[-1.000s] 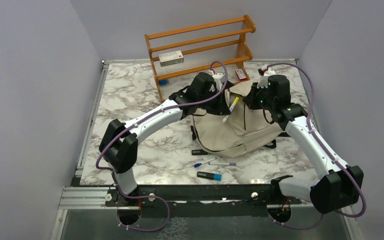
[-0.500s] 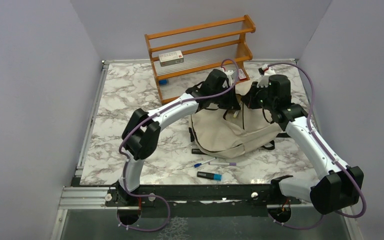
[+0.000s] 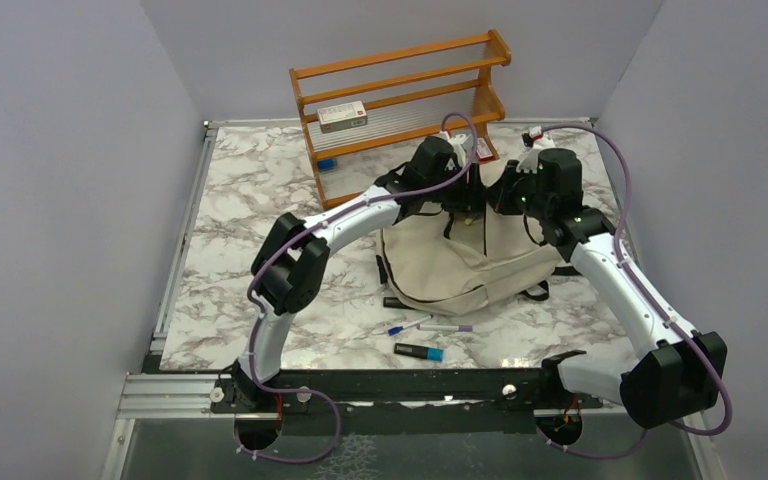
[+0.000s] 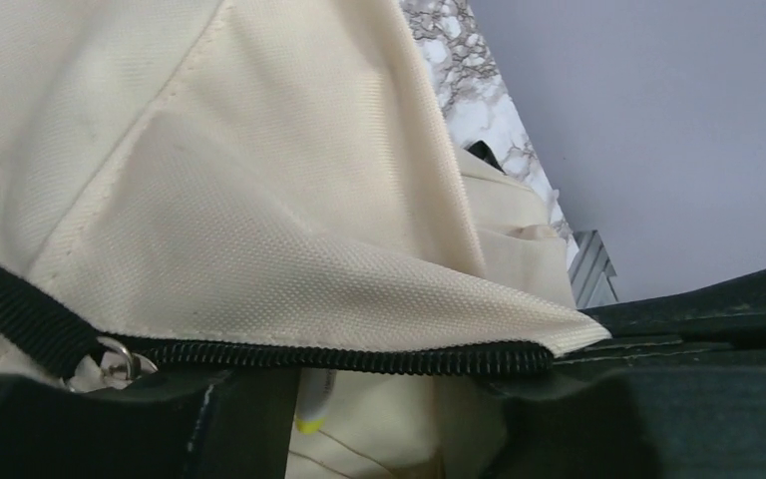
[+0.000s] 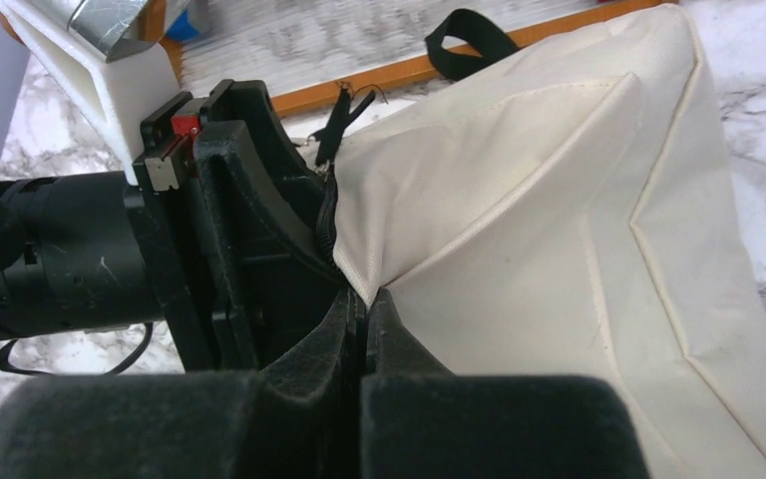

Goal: Pack the student bag
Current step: Place the stationery in the student bag, then pick up the stationery from the center of the board.

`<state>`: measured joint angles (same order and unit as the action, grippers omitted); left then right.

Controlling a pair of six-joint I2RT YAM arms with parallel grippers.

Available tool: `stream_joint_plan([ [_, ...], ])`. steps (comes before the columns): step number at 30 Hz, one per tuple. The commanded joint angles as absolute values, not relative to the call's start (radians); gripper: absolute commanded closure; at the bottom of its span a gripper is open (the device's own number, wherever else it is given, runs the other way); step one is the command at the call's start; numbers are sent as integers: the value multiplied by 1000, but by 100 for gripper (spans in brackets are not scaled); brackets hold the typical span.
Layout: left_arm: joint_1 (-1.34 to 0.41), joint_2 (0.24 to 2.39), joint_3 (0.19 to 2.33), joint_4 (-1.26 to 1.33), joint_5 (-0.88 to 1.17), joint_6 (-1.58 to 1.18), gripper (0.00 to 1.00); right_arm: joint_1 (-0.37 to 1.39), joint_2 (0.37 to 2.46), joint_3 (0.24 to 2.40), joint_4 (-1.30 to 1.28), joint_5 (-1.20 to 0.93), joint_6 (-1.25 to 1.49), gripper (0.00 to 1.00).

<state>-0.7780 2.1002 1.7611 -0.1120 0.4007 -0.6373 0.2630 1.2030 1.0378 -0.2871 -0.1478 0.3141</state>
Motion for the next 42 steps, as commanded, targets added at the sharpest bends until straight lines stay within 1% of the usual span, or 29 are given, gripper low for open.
stream_joint_plan([
  [1, -777, 1974, 1683, -42, 426, -570, 47, 275, 1194, 1056, -141, -123, 373, 99],
  [4, -765, 1929, 1660, -80, 432, -531, 45, 275, 1207, 1069, -143, -114, 376, 99],
  [11, -742, 1839, 1634, -151, 430, -457, 44, 275, 1234, 1090, -151, -106, 368, 99],
  [12, -739, 1832, 1636, -162, 430, -446, 45, 275, 1238, 1092, -151, -112, 365, 99],
  [14, -732, 1823, 1630, -172, 431, -433, 52, 275, 1248, 1094, -149, -129, 355, 99],
  [18, -721, 1823, 1621, -186, 434, -430, 60, 275, 1256, 1097, -149, -150, 347, 99],
  [21, -712, 1802, 1589, -192, 419, -426, 61, 275, 1253, 1094, -146, -137, 346, 100],
  [24, -703, 1742, 1519, -192, 386, -407, 60, 275, 1256, 1102, -157, -126, 340, 99],
  [28, -701, 1633, 1395, -196, 338, -338, 57, 275, 1269, 1123, -173, -81, 332, 99],
  [34, -701, 1458, 1137, -178, 323, -277, 52, 275, 1352, 1244, -208, 59, 297, 100],
  [37, -702, 1389, 1043, -184, 331, -246, 51, 273, 1412, 1311, -212, 109, 272, 100],
  [42, -709, 1336, 946, -199, 408, -153, 51, 268, 1454, 1370, -205, 112, 259, 100],
])
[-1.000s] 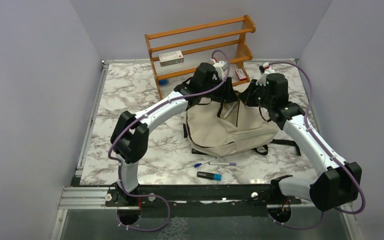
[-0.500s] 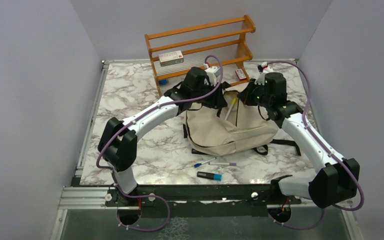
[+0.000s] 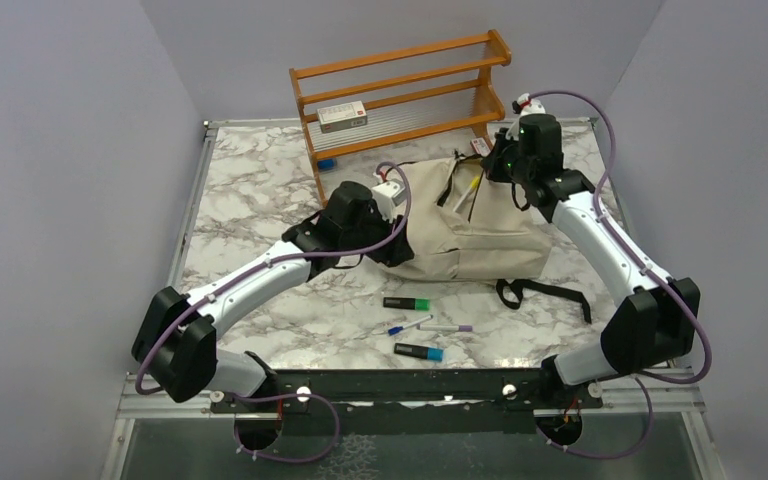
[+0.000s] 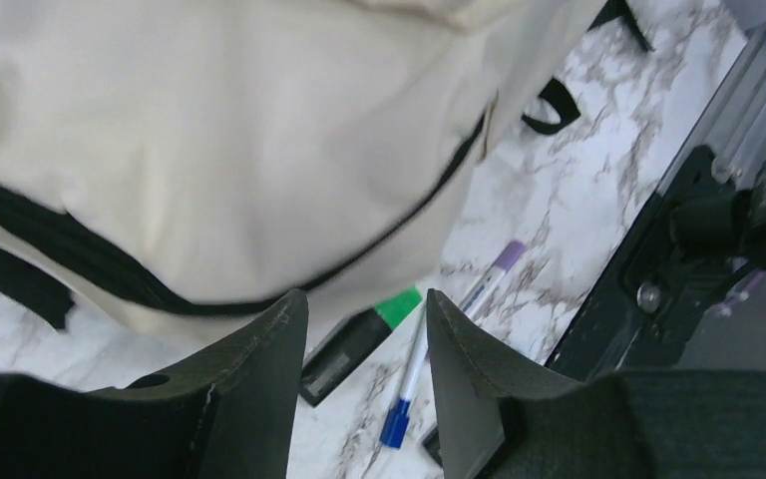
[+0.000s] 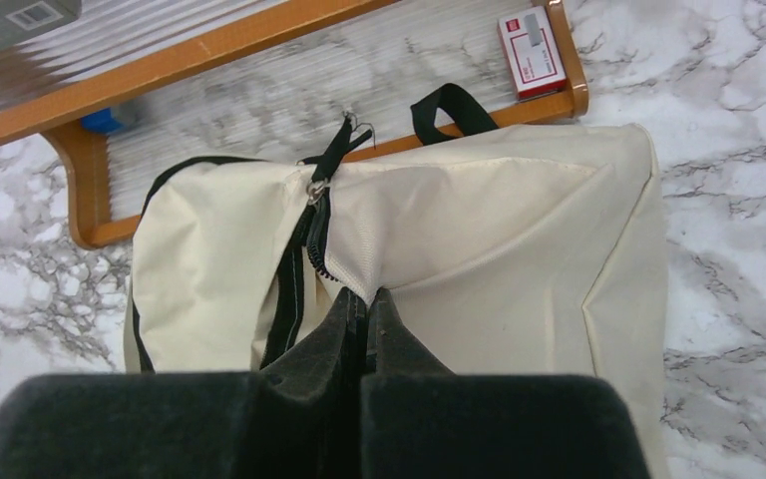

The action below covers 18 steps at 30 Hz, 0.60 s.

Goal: Pack the student bag
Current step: Pick up the stationery from the center of the board.

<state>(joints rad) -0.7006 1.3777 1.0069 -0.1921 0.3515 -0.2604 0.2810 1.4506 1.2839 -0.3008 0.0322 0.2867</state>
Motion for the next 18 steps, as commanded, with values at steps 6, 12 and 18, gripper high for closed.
stream_joint_plan([
  [6, -753, 1350, 898, -252, 471, 30, 49, 267, 1451, 1378, -219, 88, 248, 99],
  [12, -812, 1381, 859, -224, 472, 252, 46, 267, 1394, 1299, -218, 64, 272, 100],
  [18, -832, 1292, 706, 17, 436, 457, 38, 267, 1347, 1231, -232, 30, 285, 100],
])
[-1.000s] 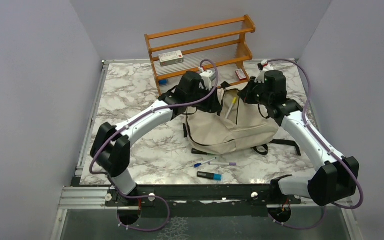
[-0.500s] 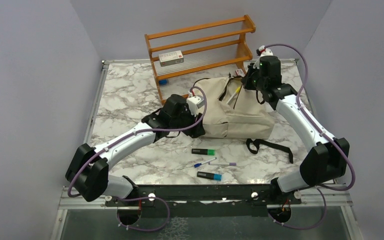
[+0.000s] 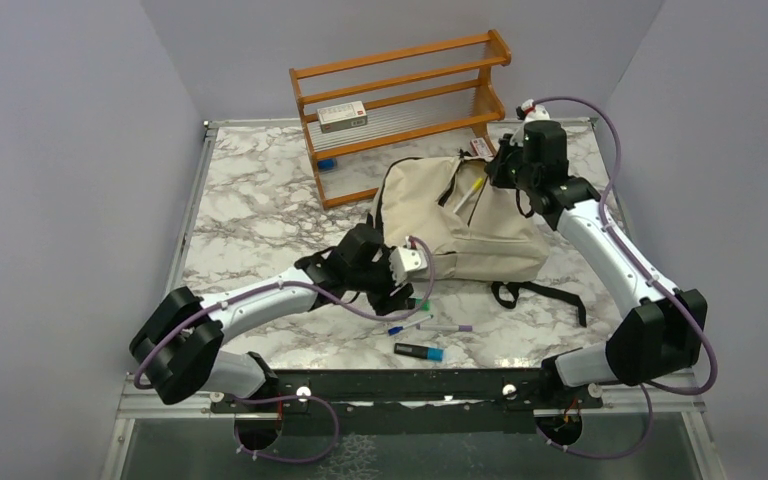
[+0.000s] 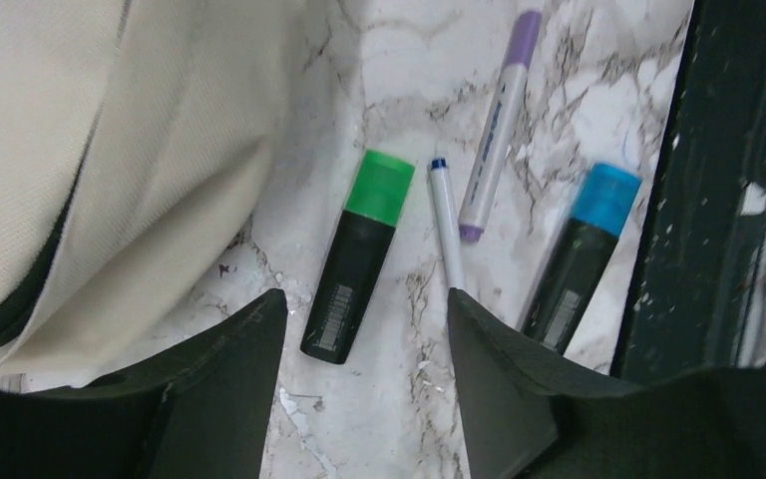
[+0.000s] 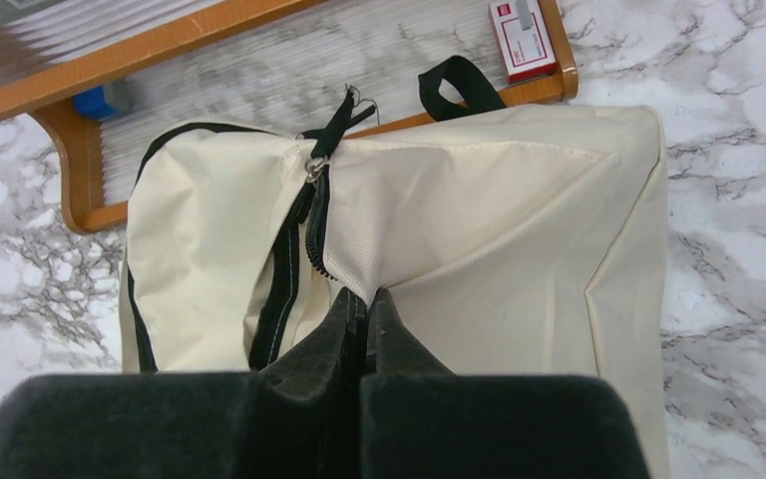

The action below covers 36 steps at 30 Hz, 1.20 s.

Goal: Pack the student bag
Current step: Pick up the stationery from the center of the board.

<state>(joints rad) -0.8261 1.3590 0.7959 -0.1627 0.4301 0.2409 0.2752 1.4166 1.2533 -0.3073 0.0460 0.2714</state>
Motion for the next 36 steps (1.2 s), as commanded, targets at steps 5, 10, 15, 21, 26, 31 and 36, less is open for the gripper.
stream_joint_plan([
  [5, -832, 1340, 715, -27, 474, 648, 34, 267, 1313, 1194, -237, 18, 290, 100],
  [10, -833, 1459, 802, -155, 554, 785, 35, 267, 1294, 1178, -246, 8, 304, 100],
  [15, -832, 1566, 857, -217, 599, 836, 39, 267, 1277, 1164, -247, 8, 301, 100],
  [21, -832, 1650, 910, -272, 639, 851, 47, 267, 1266, 1157, -261, 9, 298, 100],
  [26, -833, 1657, 912, -302, 646, 852, 50, 267, 1266, 1157, -265, 8, 291, 99],
  [31, -833, 1580, 878, -287, 638, 817, 48, 267, 1262, 1149, -260, 8, 292, 100],
  [36, -833, 1448, 835, -232, 612, 758, 46, 267, 1265, 1135, -246, -7, 308, 100],
])
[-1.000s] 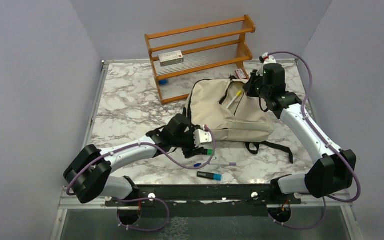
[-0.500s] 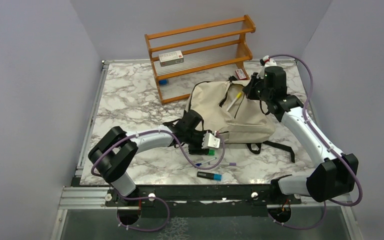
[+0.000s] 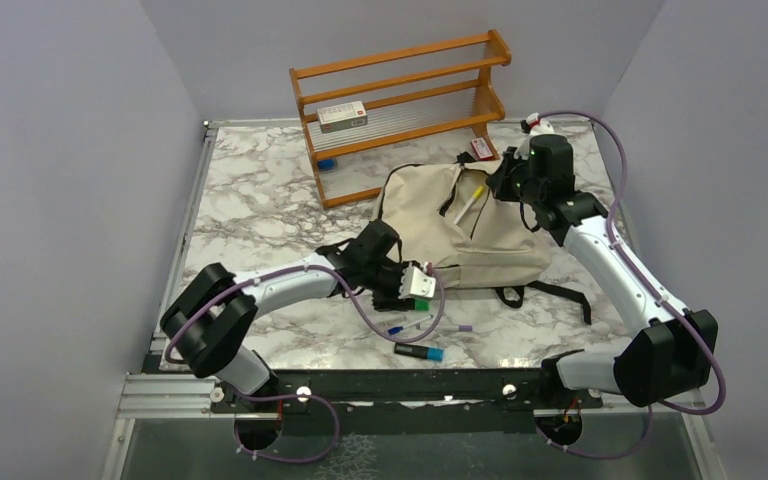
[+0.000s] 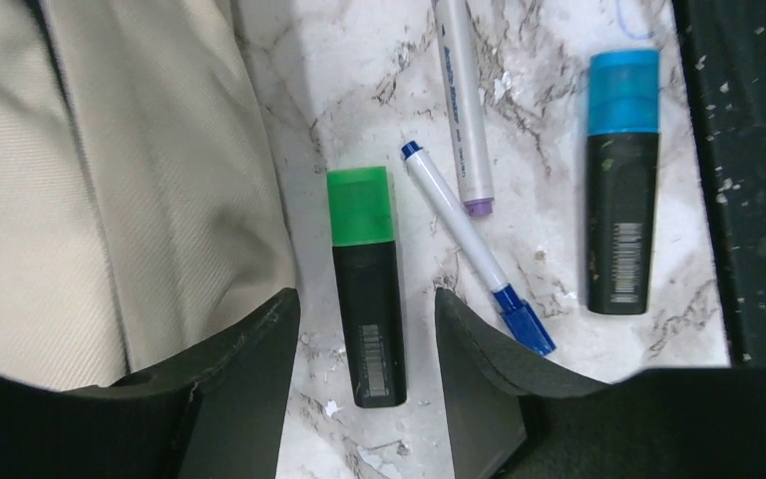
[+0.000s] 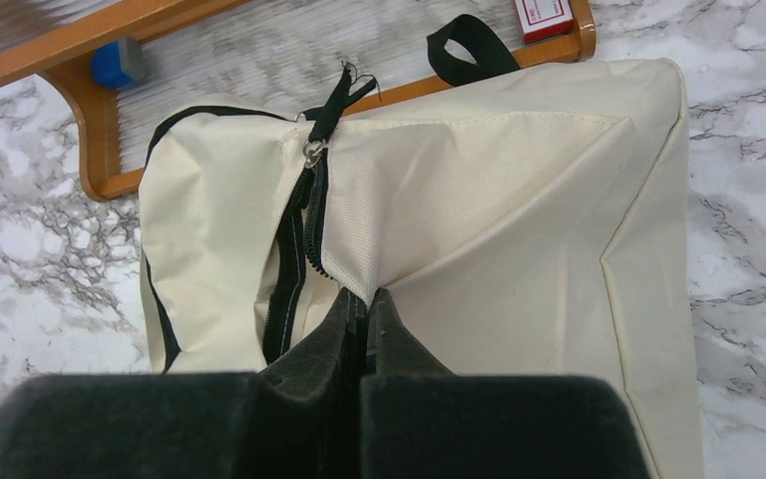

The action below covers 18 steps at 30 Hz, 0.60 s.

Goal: Pack the student bag
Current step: Pick up the stationery from the center of the board.

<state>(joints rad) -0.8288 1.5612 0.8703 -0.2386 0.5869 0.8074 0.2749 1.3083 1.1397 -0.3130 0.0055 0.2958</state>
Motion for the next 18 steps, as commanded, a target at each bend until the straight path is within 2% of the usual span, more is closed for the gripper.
stream_joint_plan([
  [1, -834, 1428, 821, -223, 613, 752, 46, 267, 1268, 1134, -242, -24, 311, 99],
  [9, -833, 1403, 747, -213, 644, 719, 50, 267, 1269, 1122, -229, -41, 324, 99],
  [18, -833, 1559, 794, -177, 622, 761, 53, 267, 1265, 1114, -243, -45, 322, 99],
])
